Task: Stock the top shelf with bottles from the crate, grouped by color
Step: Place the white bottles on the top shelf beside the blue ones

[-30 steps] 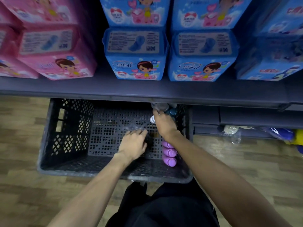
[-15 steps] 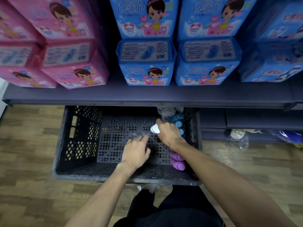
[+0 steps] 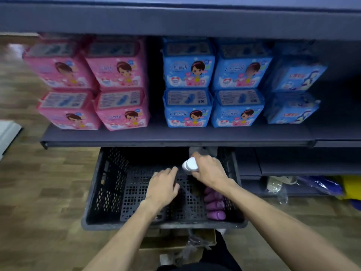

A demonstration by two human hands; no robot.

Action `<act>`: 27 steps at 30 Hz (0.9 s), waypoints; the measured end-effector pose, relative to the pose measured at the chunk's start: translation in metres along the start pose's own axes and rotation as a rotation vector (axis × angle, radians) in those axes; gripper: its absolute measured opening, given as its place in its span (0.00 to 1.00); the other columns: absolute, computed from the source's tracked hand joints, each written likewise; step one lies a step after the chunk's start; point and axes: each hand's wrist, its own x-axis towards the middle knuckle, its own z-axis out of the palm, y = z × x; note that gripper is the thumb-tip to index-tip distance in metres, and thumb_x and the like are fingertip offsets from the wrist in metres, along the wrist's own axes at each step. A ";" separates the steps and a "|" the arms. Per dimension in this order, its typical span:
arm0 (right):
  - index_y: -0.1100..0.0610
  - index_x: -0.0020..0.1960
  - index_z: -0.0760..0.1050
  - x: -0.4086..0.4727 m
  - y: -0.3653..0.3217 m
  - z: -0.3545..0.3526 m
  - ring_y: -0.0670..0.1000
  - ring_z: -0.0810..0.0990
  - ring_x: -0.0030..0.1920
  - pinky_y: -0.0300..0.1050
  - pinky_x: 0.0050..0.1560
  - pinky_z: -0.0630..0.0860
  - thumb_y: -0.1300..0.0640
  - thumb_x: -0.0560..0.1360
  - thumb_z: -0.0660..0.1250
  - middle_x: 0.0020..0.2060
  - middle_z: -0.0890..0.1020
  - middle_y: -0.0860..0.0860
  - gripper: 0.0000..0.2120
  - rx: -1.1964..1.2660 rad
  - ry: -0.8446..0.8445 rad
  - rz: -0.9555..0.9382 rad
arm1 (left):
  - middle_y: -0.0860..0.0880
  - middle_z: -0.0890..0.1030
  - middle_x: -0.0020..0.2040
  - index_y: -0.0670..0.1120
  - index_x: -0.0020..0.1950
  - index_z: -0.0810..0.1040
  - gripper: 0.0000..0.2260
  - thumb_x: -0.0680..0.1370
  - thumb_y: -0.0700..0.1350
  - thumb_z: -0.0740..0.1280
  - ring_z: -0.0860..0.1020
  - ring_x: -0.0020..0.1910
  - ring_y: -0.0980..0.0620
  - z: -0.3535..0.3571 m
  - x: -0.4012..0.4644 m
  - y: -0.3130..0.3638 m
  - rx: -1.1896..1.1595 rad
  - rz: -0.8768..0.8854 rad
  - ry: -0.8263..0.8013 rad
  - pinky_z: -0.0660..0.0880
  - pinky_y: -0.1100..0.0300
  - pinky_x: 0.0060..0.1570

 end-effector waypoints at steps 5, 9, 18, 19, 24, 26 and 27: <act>0.55 0.62 0.69 -0.006 -0.029 -0.050 0.62 0.81 0.51 0.52 0.46 0.76 0.50 0.71 0.71 0.50 0.83 0.56 0.23 0.049 0.091 -0.034 | 0.48 0.79 0.51 0.47 0.66 0.71 0.21 0.74 0.50 0.64 0.79 0.50 0.45 -0.033 -0.006 -0.018 0.026 0.057 0.131 0.73 0.51 0.50; 0.55 0.61 0.66 -0.015 -0.057 -0.086 0.62 0.80 0.49 0.52 0.43 0.74 0.50 0.72 0.71 0.49 0.82 0.55 0.22 0.070 0.197 -0.099 | 0.49 0.79 0.44 0.47 0.61 0.74 0.19 0.70 0.48 0.67 0.79 0.42 0.45 -0.069 -0.011 -0.029 0.021 0.098 0.292 0.74 0.52 0.42; 0.56 0.58 0.65 -0.033 -0.112 -0.148 0.60 0.79 0.47 0.53 0.41 0.75 0.49 0.71 0.73 0.46 0.81 0.54 0.23 0.166 0.387 -0.210 | 0.51 0.76 0.39 0.48 0.56 0.73 0.15 0.70 0.46 0.65 0.75 0.38 0.47 -0.131 -0.032 -0.038 0.024 0.173 0.490 0.71 0.52 0.38; 0.56 0.59 0.66 -0.035 -0.116 -0.155 0.60 0.79 0.47 0.53 0.42 0.75 0.50 0.71 0.73 0.46 0.81 0.54 0.23 0.185 0.410 -0.216 | 0.51 0.76 0.40 0.48 0.57 0.72 0.15 0.70 0.46 0.65 0.75 0.39 0.47 -0.137 -0.034 -0.039 0.024 0.179 0.503 0.71 0.52 0.39; 0.56 0.58 0.67 -0.040 -0.129 -0.189 0.56 0.78 0.43 0.54 0.43 0.76 0.50 0.71 0.74 0.42 0.79 0.49 0.23 0.271 0.468 -0.232 | 0.51 0.76 0.39 0.48 0.56 0.72 0.14 0.71 0.47 0.65 0.76 0.38 0.46 -0.168 -0.035 -0.036 0.064 0.216 0.575 0.68 0.54 0.37; 0.55 0.58 0.68 -0.040 -0.133 -0.207 0.55 0.78 0.43 0.54 0.45 0.76 0.48 0.71 0.73 0.43 0.79 0.49 0.22 0.274 0.490 -0.240 | 0.51 0.75 0.37 0.48 0.50 0.71 0.11 0.69 0.46 0.66 0.74 0.35 0.46 -0.186 -0.035 -0.030 0.101 0.240 0.636 0.64 0.55 0.35; 0.55 0.58 0.68 -0.040 -0.135 -0.217 0.54 0.78 0.43 0.54 0.45 0.77 0.47 0.71 0.73 0.44 0.80 0.49 0.22 0.270 0.506 -0.252 | 0.51 0.74 0.35 0.48 0.48 0.70 0.11 0.68 0.45 0.67 0.74 0.33 0.46 -0.196 -0.034 -0.027 0.126 0.255 0.663 0.63 0.55 0.34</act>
